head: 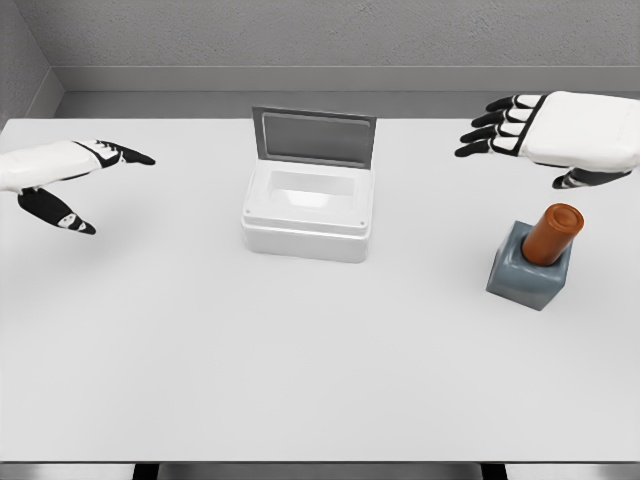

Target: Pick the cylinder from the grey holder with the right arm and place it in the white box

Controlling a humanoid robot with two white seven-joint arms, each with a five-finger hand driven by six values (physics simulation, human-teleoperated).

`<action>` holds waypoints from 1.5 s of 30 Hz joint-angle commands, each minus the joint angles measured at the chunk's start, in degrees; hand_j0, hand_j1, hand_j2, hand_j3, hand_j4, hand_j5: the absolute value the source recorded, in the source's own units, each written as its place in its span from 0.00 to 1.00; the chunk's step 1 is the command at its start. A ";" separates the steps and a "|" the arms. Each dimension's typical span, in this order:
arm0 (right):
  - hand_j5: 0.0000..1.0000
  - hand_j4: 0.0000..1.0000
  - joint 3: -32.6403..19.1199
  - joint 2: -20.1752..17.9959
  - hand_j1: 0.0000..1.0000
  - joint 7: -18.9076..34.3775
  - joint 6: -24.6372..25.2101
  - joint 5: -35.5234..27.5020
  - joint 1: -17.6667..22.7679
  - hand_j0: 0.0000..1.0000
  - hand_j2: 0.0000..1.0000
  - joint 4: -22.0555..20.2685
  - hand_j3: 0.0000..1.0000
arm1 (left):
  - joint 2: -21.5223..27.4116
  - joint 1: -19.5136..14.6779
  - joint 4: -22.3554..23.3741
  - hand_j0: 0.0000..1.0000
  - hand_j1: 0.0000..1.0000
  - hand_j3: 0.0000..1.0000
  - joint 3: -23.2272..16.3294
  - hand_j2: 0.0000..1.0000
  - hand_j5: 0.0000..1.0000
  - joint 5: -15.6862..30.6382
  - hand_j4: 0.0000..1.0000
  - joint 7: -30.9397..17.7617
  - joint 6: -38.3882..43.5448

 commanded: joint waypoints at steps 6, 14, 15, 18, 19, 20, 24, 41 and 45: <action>1.00 1.00 -1.01 -1.84 1.00 -0.03 0.16 -0.32 0.09 1.00 1.00 1.79 1.00 | 0.07 -1.40 0.79 1.00 1.00 1.00 -5.37 1.00 1.00 7.85 1.00 2.08 0.14; 1.00 1.00 -3.30 -6.32 1.00 -0.03 0.16 -0.58 0.88 1.00 1.00 8.91 1.00 | -0.28 -3.07 6.59 1.00 1.00 1.00 -22.34 1.00 1.00 42.15 1.00 3.58 0.14; 1.00 1.00 -1.19 -6.32 1.00 -0.03 0.16 -0.40 0.88 1.00 1.00 8.56 1.00 | -0.55 -3.78 8.18 1.00 1.00 1.00 -22.34 1.00 1.00 41.97 1.00 3.67 0.14; 1.00 1.00 3.47 -6.23 1.00 -0.03 0.16 -0.23 0.88 1.00 1.00 6.54 1.00 | -3.27 -1.06 8.62 1.00 1.00 1.00 -22.69 1.00 1.00 50.05 1.00 9.45 0.14; 1.00 1.00 4.35 -6.15 1.00 -0.03 0.16 -0.23 0.88 1.00 1.00 5.84 1.00 | -1.78 -1.14 8.71 1.00 1.00 1.00 -24.19 1.00 1.00 49.09 1.00 14.73 0.14; 1.00 1.00 4.44 -6.15 1.00 -0.03 0.16 -0.14 0.88 1.00 1.00 5.57 1.00 | 0.06 -1.14 8.62 1.00 1.00 1.00 -24.63 1.00 1.00 46.72 1.00 15.36 0.14; 1.00 1.00 5.23 -6.15 1.00 -0.03 0.16 1.52 0.97 1.00 1.00 5.57 1.00 | -0.28 -1.32 8.44 1.00 1.00 1.00 -26.47 1.00 1.00 42.41 1.00 15.44 0.14; 1.00 1.00 10.68 -5.09 1.00 -0.03 0.16 4.17 1.32 1.00 1.00 5.14 1.00 | -1.42 -1.58 6.86 1.00 1.00 1.00 -29.11 1.00 1.00 42.41 1.00 15.80 0.14; 1.00 1.00 11.30 -5.00 1.00 -0.03 0.16 4.17 1.32 1.00 1.00 5.05 1.00 | -1.51 -1.58 6.86 1.00 1.00 1.00 -29.20 1.00 1.00 42.41 1.00 15.80 0.14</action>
